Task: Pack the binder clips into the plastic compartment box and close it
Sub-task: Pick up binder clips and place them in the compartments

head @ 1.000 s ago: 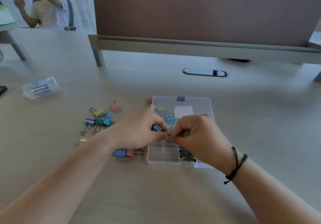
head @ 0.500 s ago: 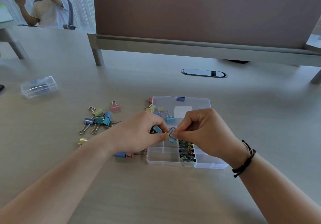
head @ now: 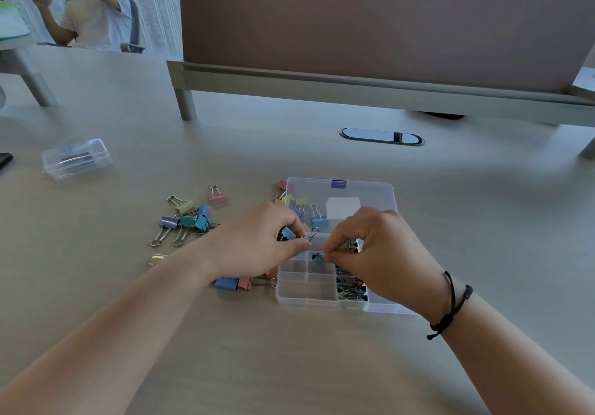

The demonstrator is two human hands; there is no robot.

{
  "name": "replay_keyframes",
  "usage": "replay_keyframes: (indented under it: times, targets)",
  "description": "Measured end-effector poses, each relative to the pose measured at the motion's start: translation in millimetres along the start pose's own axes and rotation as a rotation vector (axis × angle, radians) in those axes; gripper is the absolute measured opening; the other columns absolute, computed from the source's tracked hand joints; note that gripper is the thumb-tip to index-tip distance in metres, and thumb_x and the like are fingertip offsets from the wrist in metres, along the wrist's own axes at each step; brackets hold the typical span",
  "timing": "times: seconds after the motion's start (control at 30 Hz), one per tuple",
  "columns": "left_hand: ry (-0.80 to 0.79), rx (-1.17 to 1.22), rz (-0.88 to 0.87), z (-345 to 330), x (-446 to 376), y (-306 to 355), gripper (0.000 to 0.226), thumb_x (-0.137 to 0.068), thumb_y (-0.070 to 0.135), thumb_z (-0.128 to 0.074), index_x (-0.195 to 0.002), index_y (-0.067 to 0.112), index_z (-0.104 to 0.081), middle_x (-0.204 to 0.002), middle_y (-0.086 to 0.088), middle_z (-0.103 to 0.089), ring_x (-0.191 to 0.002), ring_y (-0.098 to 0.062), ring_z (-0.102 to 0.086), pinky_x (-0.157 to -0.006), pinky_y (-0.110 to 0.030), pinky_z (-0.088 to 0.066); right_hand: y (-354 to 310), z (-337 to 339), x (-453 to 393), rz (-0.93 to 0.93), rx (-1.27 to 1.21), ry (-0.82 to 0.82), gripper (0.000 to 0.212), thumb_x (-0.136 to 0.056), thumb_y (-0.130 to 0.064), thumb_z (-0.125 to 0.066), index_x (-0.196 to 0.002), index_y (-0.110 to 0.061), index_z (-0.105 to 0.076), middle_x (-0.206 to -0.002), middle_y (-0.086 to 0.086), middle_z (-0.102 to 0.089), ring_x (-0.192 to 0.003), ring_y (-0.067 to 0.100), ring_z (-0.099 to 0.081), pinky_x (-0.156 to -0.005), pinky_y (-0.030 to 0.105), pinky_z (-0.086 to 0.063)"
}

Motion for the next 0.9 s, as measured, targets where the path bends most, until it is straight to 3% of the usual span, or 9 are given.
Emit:
replay_keyframes:
  times: [0.07,0.17,0.27,0.47,0.57,0.67,0.77,0.9]
  targets:
    - [-0.007,-0.026,-0.007,-2,-2,-2,0.016,-0.095,0.04,-0.062,-0.101,0.027,-0.068,-0.075,0.023,-0.053,-0.062,0.023,-0.05,-0.054,-0.002,-0.036,-6,-4,-1,0.02,0.091,-0.053,0.013,-0.081,-0.016,-0.074,-0.08,-0.028,-0.078,-0.069,-0.018,-0.064,-0.081,0.003,-0.055,-0.07,0.017,-0.044]
    - [-0.01,-0.033,-0.003,-4,-4,-5,0.015,-0.095,0.042,-0.061,-0.098,0.029,-0.068,-0.079,0.022,-0.055,-0.066,0.02,-0.052,-0.053,-0.004,-0.036,-8,-16,-8,-0.027,0.28,-0.2,0.018,-0.087,-0.021,-0.061,-0.09,-0.029,-0.077,-0.088,-0.007,-0.069,-0.091,0.014,-0.056,-0.079,0.034,-0.051]
    - [-0.01,-0.067,-0.017,-4,-5,-7,0.016,-0.095,0.044,-0.06,-0.097,0.03,-0.069,-0.092,0.02,-0.06,-0.07,0.018,-0.052,-0.054,-0.007,-0.036,-14,-24,-16,-0.022,0.455,-0.266,0.017,-0.085,-0.018,-0.057,-0.089,-0.022,-0.073,-0.087,0.002,-0.063,-0.084,0.025,-0.059,-0.074,0.039,-0.056]
    - [-0.02,-0.067,-0.013,-5,-5,-8,0.015,-0.095,0.045,-0.059,-0.096,0.032,-0.068,-0.094,0.018,-0.062,-0.075,0.006,-0.057,-0.061,-0.012,-0.037,-12,-32,-16,-0.027,0.504,-0.336,0.013,-0.09,-0.018,-0.056,-0.092,-0.018,-0.069,-0.091,0.001,-0.056,-0.08,0.022,-0.054,-0.069,0.032,-0.049]
    - [-0.025,-0.061,-0.007,-5,-4,-8,0.014,-0.095,0.045,-0.059,-0.096,0.033,-0.066,-0.093,0.017,-0.061,-0.072,0.01,-0.056,-0.059,-0.012,-0.035,-11,-25,-11,-0.025,0.39,-0.295,0.017,-0.092,-0.022,-0.057,-0.092,-0.019,-0.074,-0.092,-0.002,-0.062,-0.086,0.02,-0.059,-0.078,0.037,-0.053]
    - [-0.026,-0.06,-0.002,-4,-3,-7,0.015,-0.095,0.045,-0.059,-0.098,0.031,-0.066,-0.096,0.017,-0.061,-0.074,0.007,-0.056,-0.061,-0.012,-0.036,-9,-13,-6,-0.041,0.197,-0.217,0.013,-0.092,-0.022,-0.062,-0.09,-0.02,-0.075,-0.083,-0.009,-0.062,-0.078,0.009,-0.059,-0.074,0.025,-0.052]
    - [-0.02,-0.04,0.0,-3,-2,-4,0.016,-0.095,0.042,-0.06,-0.097,0.028,-0.067,-0.084,0.017,-0.061,-0.07,0.01,-0.058,-0.056,-0.01,-0.038,-6,-11,-7,-0.037,0.107,-0.159,0.009,-0.09,-0.021,-0.066,-0.089,-0.019,-0.075,-0.075,-0.012,-0.059,-0.07,0.003,-0.056,-0.066,0.013,-0.046]
    - [-0.018,0.012,-0.001,-2,0,0,0.015,-0.096,0.034,-0.062,-0.101,0.021,-0.068,-0.054,0.024,-0.055,-0.051,0.022,-0.048,-0.05,-0.003,-0.036,-3,-15,-6,-0.041,0.05,-0.109,0.007,-0.089,-0.02,-0.068,-0.089,-0.021,-0.075,-0.073,-0.014,-0.059,-0.063,0.0,-0.054,-0.063,0.011,-0.044]
Point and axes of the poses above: each hand's wrist, its own x-axis away from the middle knuckle, its own z-axis out of the back of the hand, y = z × x, the point moved 10 cm from there along -x, towards the middle knuckle
